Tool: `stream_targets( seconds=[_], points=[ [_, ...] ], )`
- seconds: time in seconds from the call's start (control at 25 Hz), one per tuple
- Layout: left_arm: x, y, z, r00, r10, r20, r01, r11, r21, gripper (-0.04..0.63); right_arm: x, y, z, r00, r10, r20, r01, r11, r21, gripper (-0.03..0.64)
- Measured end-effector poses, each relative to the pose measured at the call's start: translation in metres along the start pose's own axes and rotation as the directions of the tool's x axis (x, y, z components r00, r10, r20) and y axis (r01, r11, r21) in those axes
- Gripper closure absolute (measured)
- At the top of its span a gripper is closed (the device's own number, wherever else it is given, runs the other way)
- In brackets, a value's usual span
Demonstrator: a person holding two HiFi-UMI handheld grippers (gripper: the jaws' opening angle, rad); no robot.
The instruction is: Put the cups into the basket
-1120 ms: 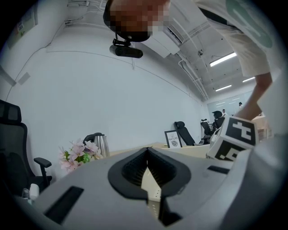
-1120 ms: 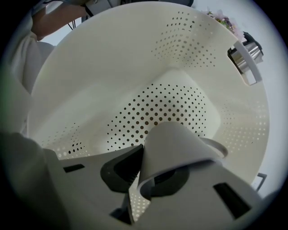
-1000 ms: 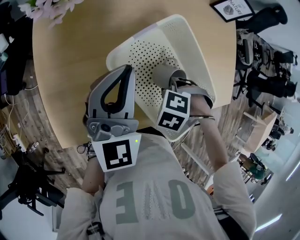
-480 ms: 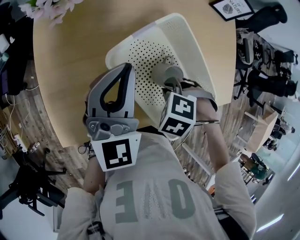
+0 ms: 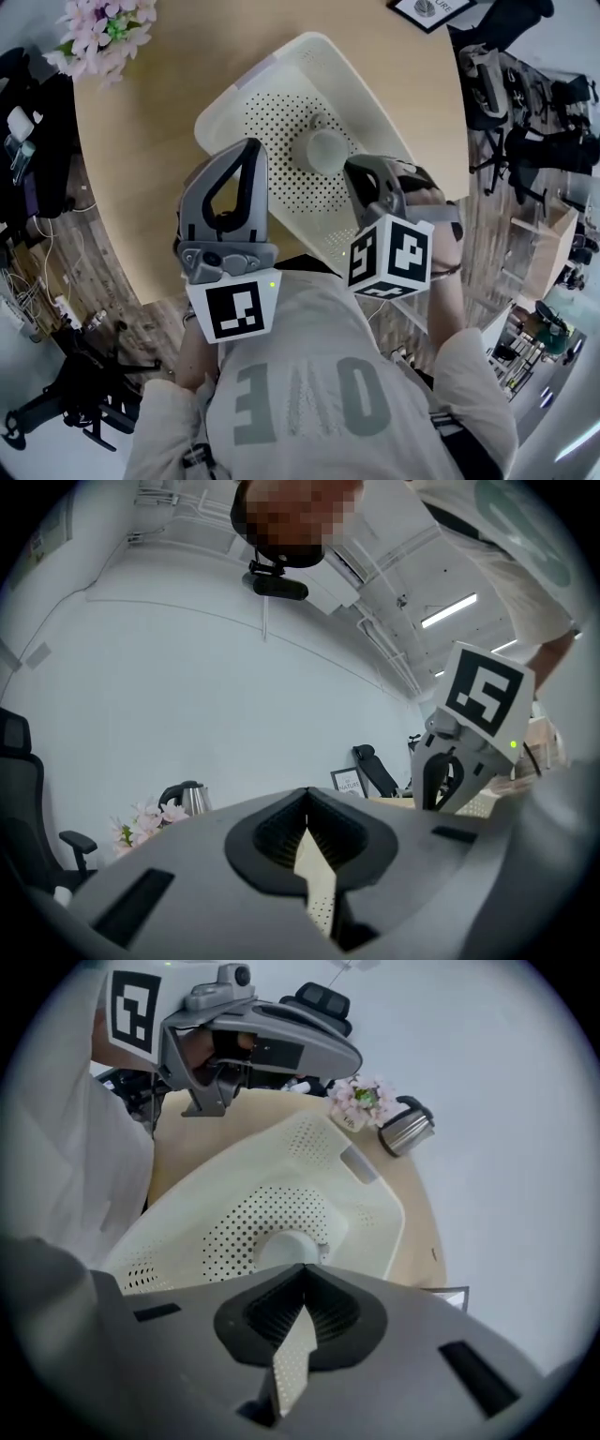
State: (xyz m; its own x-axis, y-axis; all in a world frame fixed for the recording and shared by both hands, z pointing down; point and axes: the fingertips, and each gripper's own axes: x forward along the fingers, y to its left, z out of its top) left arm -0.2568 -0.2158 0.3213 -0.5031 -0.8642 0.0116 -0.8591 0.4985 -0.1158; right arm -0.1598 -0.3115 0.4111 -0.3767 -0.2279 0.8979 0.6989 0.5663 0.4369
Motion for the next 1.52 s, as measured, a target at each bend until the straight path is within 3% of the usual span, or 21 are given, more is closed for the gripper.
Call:
stream_targets(
  seconds=[0.28,0.4,0.48,0.6,0.8,0.96,1.08,1.16,1.32,1.52],
  points=[
    [0.004,-0.029,0.047,0.994,-0.061,0.087,0.055,0.996,0.068,0.588,-0.041,-0.011,-0.009,0.977,-0.160,0.140,0.124,0.965,0.232,0.618],
    [0.005,-0.043,0.070,0.991,-0.080,0.108,0.068,0.992,0.110,0.588,-0.066,-0.020,-0.009,0.942,-0.237,0.237,0.143,0.924,0.356,0.618],
    [0.002,-0.053,0.090,0.989,-0.082,0.123,0.067,0.990,0.128,0.588,-0.091,-0.027,-0.006,0.896,-0.314,0.313,0.150,0.879,0.453,0.618],
    [-0.003,-0.064,0.115,0.984,-0.095,0.148,0.076,0.988,0.131,0.588,-0.126,-0.038,-0.006,0.804,-0.444,0.396,0.172,0.810,0.560,0.618],
    [-0.004,-0.075,0.128,0.982,-0.127,0.139,0.095,0.972,0.216,0.588,-0.153,-0.044,-0.011,0.658,-0.612,0.439,0.163,0.685,0.710,0.618],
    [-0.015,-0.082,0.112,0.983,-0.143,0.119,0.107,0.958,0.267,0.588,-0.153,-0.044,-0.019,0.587,-0.680,0.440,0.076,0.587,0.806,0.618],
    [-0.016,-0.086,0.111,0.982,-0.150,0.112,0.116,0.958,0.262,0.588,-0.154,-0.047,-0.029,0.535,-0.734,0.418,0.000,0.494,0.869,0.618],
    [-0.014,-0.089,0.113,0.982,-0.154,0.108,0.122,0.960,0.251,0.588,-0.159,-0.046,-0.033,0.501,-0.759,0.417,-0.056,0.452,0.890,0.618],
    [-0.010,-0.094,0.118,0.982,-0.162,0.100,0.136,0.964,0.229,0.588,-0.164,-0.042,-0.039,0.482,-0.781,0.398,-0.073,0.416,0.906,0.618],
    [-0.006,-0.102,0.123,0.981,-0.174,0.087,0.153,0.966,0.209,0.588,-0.165,-0.034,-0.032,0.469,-0.779,0.416,-0.114,0.413,0.904,0.618]
  ],
)
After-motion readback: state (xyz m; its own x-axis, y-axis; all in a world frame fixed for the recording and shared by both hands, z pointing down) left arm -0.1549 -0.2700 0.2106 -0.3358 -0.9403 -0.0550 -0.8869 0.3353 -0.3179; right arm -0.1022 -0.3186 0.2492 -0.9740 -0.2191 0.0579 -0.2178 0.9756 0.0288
